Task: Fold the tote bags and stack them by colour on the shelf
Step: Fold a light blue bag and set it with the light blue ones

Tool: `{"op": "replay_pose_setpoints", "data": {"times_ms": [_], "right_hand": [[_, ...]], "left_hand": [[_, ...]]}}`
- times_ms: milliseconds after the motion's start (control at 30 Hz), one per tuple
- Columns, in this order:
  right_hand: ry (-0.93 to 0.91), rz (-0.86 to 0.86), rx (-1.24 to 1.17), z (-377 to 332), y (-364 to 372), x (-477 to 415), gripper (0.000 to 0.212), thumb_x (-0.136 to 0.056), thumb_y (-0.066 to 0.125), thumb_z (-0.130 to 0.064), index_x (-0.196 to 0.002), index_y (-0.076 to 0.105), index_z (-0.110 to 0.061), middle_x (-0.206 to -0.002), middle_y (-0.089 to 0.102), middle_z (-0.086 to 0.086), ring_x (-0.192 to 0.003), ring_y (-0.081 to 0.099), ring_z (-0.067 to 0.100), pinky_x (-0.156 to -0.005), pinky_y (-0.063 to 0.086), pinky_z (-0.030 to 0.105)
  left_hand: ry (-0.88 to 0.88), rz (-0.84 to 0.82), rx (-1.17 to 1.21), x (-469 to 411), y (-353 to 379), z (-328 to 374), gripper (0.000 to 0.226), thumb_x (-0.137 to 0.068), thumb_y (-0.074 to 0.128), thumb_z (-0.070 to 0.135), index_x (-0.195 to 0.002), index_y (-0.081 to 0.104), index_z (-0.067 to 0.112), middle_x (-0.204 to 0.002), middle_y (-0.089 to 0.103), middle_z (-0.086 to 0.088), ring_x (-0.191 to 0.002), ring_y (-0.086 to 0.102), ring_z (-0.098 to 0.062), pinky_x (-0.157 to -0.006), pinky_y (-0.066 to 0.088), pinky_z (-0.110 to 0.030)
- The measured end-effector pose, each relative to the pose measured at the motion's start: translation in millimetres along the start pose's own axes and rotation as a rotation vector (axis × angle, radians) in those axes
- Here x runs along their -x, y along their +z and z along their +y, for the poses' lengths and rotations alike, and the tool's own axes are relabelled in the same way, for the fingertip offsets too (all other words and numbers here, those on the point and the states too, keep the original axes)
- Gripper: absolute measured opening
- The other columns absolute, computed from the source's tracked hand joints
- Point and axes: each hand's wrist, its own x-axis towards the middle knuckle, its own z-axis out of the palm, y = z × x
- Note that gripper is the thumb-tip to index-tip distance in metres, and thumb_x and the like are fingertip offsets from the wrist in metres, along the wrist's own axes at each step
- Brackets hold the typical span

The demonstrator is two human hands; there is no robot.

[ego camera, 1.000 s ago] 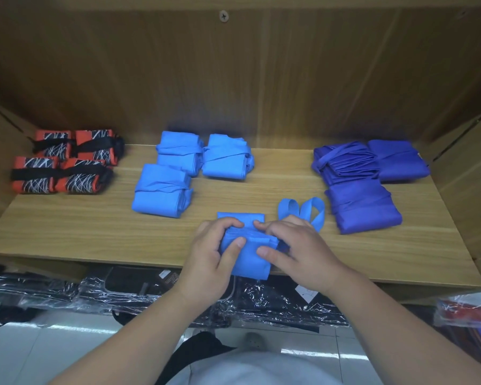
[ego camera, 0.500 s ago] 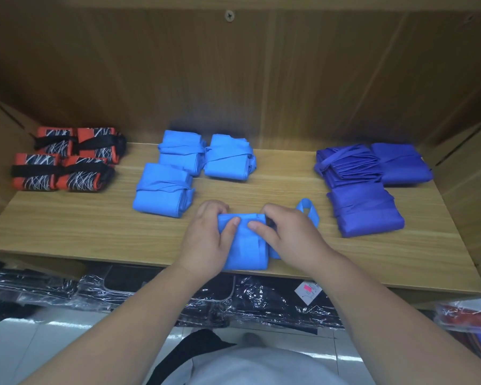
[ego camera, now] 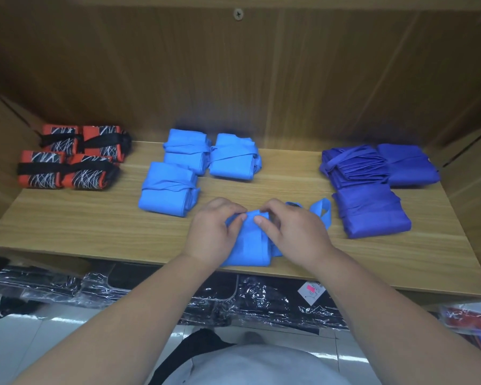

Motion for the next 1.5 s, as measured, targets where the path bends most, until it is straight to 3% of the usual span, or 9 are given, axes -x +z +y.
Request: {"op": "replay_pose_setpoints", "data": {"times_ms": [100, 267, 500, 633, 800, 1033, 1167, 1300, 1500], "right_hand": [[0.002, -0.121, 0.039, -3, -5, 2, 0.084, -0.08, 0.023, -0.083, -0.136, 0.054, -0.029, -0.105, 0.059, -0.013, -0.108, 0.06, 0.015, -0.08, 0.045, 0.033], [0.094, -0.235, -0.035, -6, -7, -2, 0.059, -0.09, 0.054, -0.066, -0.131, 0.052, -0.025, -0.123, 0.049, -0.007, -0.116, 0.053, 0.018, -0.088, 0.043, 0.035], [0.115, -0.135, -0.273, -7, -3, 19, 0.036, -0.089, 0.066, -0.054, -0.099, 0.043, -0.028, -0.084, 0.055, -0.009, -0.078, 0.052, 0.015, -0.073, 0.043, 0.039], [0.09, -0.119, -0.553, -16, -1, 31, 0.027, -0.092, 0.069, -0.039, -0.099, 0.046, -0.028, -0.077, 0.055, -0.011, -0.065, 0.045, 0.007, -0.065, 0.04, 0.034], [0.104, 0.104, -0.675, -42, -13, 37, 0.026, -0.09, 0.049, -0.054, -0.09, 0.051, -0.027, -0.077, 0.058, -0.015, -0.07, 0.049, 0.003, -0.069, 0.041, 0.025], [0.027, 0.226, -0.737, -55, -18, 47, 0.013, -0.102, 0.057, -0.026, -0.089, 0.055, -0.024, -0.081, 0.059, -0.019, -0.077, 0.053, 0.002, -0.073, 0.042, 0.019], [0.043, 0.266, -0.778, -59, -17, 50, 0.013, -0.098, 0.06, -0.034, -0.089, 0.056, -0.027, -0.081, 0.06, -0.016, -0.074, 0.052, 0.0, -0.07, 0.041, 0.018], [0.084, 0.004, -0.908, -49, -31, 49, 0.034, -0.082, 0.065, -0.06, -0.105, 0.06, -0.036, -0.09, 0.067, 0.002, -0.08, 0.057, 0.009, -0.073, 0.047, 0.028], [0.034, -0.268, -0.386, -21, -63, 53, 0.027, -0.073, 0.089, -0.04, -0.092, 0.07, -0.039, -0.084, 0.069, -0.015, -0.076, 0.06, 0.003, -0.073, 0.047, 0.025]], "left_hand": [[-0.004, 0.028, 0.01, 1, -1, -2, 0.013, -0.087, 0.068, 0.02, -0.092, 0.076, 0.012, -0.09, 0.071, 0.0, -0.084, 0.066, -0.015, -0.082, 0.051, -0.03], [-0.118, 0.015, 0.006, 9, -2, 3, 0.045, -0.09, 0.054, 0.045, -0.114, 0.068, 0.009, -0.109, 0.067, -0.003, -0.105, 0.059, -0.021, -0.098, 0.043, -0.029], [-0.395, -0.115, 0.144, 35, -9, 27, 0.064, -0.084, 0.057, 0.053, -0.14, 0.05, 0.024, -0.124, 0.057, 0.007, -0.121, 0.048, -0.014, -0.105, 0.038, -0.03], [-0.651, -0.127, 0.656, 33, -19, 42, 0.058, -0.076, 0.07, 0.044, -0.13, 0.053, 0.029, -0.118, 0.068, 0.003, -0.111, 0.066, -0.014, -0.098, 0.053, -0.038], [-0.595, -0.059, 0.806, 40, -31, 66, 0.033, -0.083, 0.072, 0.034, -0.107, 0.061, 0.014, -0.107, 0.072, -0.017, -0.102, 0.069, -0.04, -0.092, 0.053, -0.063], [-0.674, -0.151, 0.875, 44, -45, 87, 0.046, -0.08, 0.069, 0.049, -0.113, 0.059, 0.018, -0.112, 0.072, -0.013, -0.102, 0.071, -0.027, -0.088, 0.055, -0.052], [-0.68, -0.211, 0.918, 43, -53, 88, 0.04, -0.078, 0.074, 0.031, -0.114, 0.067, 0.015, -0.104, 0.076, -0.013, -0.086, 0.074, -0.031, -0.054, 0.055, -0.038], [-0.669, -0.106, 0.891, 39, -62, 83, 0.042, -0.078, 0.08, 0.021, -0.115, 0.066, 0.009, -0.107, 0.076, -0.013, -0.096, 0.073, -0.033, -0.069, 0.061, -0.046], [-0.702, -0.015, 0.846, 38, -94, 69, 0.043, -0.073, 0.075, 0.027, -0.11, 0.068, 0.006, -0.103, 0.077, -0.012, -0.089, 0.074, -0.028, -0.076, 0.056, -0.042]]}}
